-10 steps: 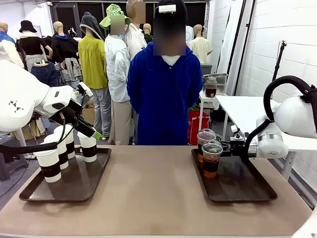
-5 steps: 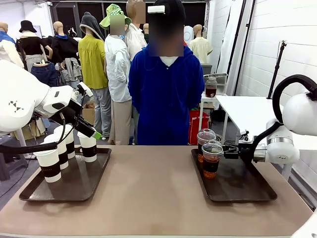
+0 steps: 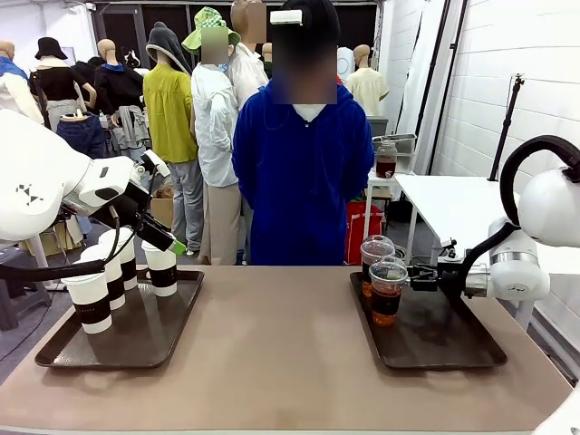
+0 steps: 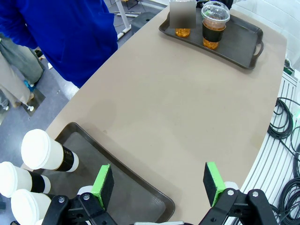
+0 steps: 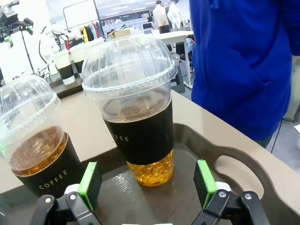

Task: Distribute the coffee onto the tray.
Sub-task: Pick up another iced Americano from the middle of the table and place it on the right Handle tray.

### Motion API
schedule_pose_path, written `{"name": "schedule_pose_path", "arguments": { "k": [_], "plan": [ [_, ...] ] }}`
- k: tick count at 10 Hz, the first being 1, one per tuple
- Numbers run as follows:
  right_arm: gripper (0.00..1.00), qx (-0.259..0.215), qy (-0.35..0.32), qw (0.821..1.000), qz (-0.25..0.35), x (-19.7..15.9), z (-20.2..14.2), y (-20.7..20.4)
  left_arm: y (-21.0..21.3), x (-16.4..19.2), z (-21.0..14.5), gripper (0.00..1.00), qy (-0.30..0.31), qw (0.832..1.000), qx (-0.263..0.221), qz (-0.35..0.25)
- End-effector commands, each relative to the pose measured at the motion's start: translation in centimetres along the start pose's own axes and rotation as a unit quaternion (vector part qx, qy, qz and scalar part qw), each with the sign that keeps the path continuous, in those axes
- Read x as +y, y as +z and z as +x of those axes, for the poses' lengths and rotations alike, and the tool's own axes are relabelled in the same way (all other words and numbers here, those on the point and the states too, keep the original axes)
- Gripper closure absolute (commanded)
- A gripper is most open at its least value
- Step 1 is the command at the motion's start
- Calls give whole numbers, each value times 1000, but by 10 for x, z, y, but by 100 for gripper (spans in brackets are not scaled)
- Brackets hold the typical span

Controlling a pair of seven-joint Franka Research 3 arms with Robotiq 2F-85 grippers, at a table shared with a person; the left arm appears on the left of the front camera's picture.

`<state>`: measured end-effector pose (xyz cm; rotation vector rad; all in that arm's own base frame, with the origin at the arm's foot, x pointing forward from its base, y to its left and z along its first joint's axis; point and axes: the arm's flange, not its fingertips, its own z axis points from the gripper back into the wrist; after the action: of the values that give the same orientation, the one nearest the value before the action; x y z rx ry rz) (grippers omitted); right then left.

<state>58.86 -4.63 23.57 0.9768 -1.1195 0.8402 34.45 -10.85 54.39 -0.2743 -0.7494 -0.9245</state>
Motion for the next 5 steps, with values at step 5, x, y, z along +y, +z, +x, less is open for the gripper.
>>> {"name": "schedule_pose_path", "arguments": {
  "k": [5],
  "plan": [
    [0, 0, 2, 1000, 0, -3, 0, -1, 0, 2, -1, 0, 1, 1000, -2, -2]
  ]
}}
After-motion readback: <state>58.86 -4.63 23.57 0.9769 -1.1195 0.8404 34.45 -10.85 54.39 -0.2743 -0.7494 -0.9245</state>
